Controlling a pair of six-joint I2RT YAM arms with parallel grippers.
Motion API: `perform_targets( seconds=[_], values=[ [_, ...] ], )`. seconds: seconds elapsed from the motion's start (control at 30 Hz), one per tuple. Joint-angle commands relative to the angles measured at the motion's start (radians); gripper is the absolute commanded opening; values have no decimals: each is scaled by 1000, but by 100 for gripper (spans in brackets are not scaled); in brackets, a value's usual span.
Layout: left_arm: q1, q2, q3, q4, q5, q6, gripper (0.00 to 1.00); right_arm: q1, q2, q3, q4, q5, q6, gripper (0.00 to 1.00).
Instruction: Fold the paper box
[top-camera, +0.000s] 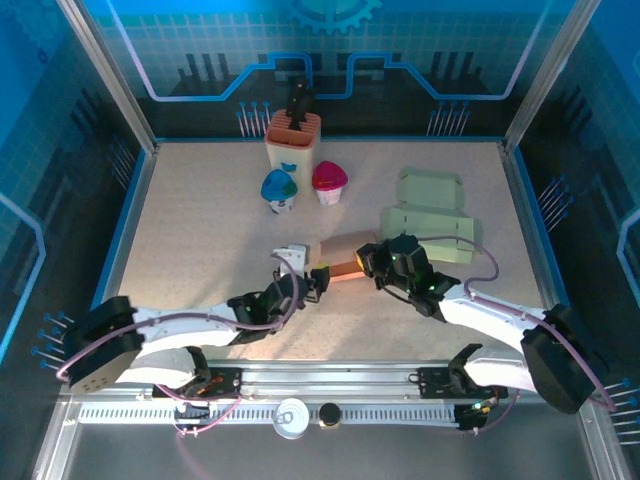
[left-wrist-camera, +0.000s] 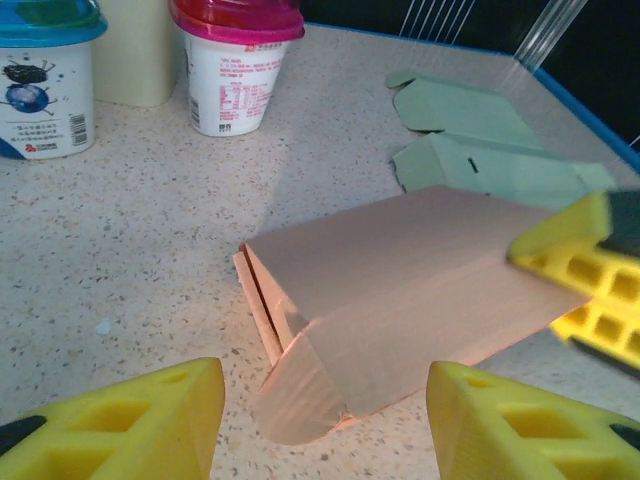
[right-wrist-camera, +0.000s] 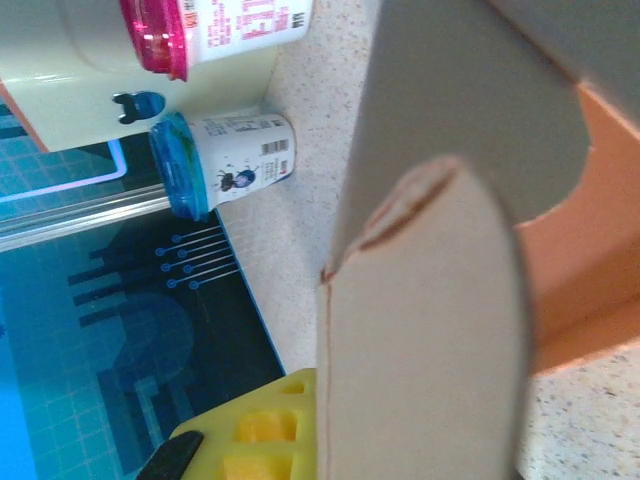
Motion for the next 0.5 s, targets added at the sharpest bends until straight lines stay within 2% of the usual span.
perform_targets(
  seconds=[0.0, 0.13, 0.23, 0.4, 0.47],
  values=[
    [-3, -101, 22, -175, 48, -114, 60, -11, 3, -32, 0, -6, 5, 6],
    [2, -163, 48, -257, 88, -150, 67, -11, 11, -45, 15, -9, 5, 5],
    [49, -133, 130, -392, 145, -202, 67, -10, 16, -51, 27, -19, 5, 5],
    [216, -35, 167, -397, 379, -272, 65, -7, 11, -79, 31, -27, 16, 7],
    [261, 18, 189, -391, 442, -258, 63, -7, 6, -96, 34, -27, 22, 9]
  ],
)
